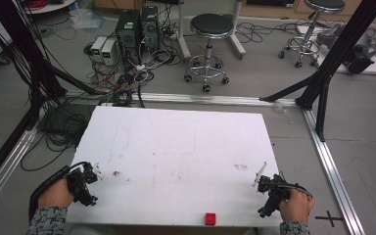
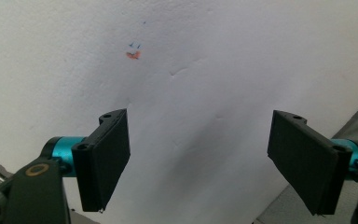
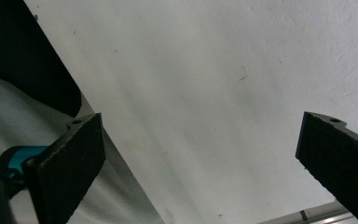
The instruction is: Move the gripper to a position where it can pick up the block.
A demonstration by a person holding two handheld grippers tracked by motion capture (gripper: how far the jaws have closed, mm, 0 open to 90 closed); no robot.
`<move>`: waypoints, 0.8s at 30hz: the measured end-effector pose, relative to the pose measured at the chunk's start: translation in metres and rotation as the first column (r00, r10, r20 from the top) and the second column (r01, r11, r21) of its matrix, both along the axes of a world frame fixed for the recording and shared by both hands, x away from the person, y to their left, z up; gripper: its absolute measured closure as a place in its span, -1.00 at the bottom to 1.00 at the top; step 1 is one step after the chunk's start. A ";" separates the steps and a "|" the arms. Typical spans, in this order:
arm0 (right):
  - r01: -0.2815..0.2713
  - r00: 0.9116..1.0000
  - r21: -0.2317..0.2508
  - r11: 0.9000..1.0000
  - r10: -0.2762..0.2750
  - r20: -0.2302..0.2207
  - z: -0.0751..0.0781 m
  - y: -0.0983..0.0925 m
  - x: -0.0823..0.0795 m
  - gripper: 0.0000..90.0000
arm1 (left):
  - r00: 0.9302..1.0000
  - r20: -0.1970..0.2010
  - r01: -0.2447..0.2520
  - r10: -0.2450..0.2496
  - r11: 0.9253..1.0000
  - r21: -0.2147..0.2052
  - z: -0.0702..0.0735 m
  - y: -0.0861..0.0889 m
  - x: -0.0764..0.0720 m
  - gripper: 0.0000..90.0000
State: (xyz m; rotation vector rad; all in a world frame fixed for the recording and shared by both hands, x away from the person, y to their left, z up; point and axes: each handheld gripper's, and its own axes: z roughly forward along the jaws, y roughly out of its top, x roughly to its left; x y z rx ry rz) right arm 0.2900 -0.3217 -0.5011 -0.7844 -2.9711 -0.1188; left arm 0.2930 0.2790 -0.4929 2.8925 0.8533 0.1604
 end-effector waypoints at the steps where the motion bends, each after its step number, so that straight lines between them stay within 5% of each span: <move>1: 0.000 1.000 0.000 1.000 0.000 0.000 0.000 0.000 0.000 -0.98 | 1.000 0.000 0.000 0.000 1.000 0.000 0.000 0.000 0.000 -0.53; 24: -0.007 1.000 -0.003 1.000 0.007 -0.003 0.003 -0.002 0.002 -0.98 | 1.000 -0.018 -0.001 0.001 1.000 0.004 -0.002 -0.001 0.001 -0.53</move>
